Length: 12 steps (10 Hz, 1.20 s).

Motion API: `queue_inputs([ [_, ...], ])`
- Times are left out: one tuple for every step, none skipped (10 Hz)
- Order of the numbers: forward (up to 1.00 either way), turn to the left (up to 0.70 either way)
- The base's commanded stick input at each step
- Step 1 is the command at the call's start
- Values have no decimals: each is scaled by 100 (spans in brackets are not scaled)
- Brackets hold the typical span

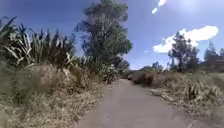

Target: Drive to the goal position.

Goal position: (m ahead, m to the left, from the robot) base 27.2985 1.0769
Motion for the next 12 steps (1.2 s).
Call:
queue_inputs([
  [100, 0],
  [100, 0],
  [100, 0],
  [100, 0],
  [100, -14],
  [100, -27],
  [100, -38],
  [100, -24],
  [100, -10],
  [100, -3],
  [100, -13],
  [100, -23],
])
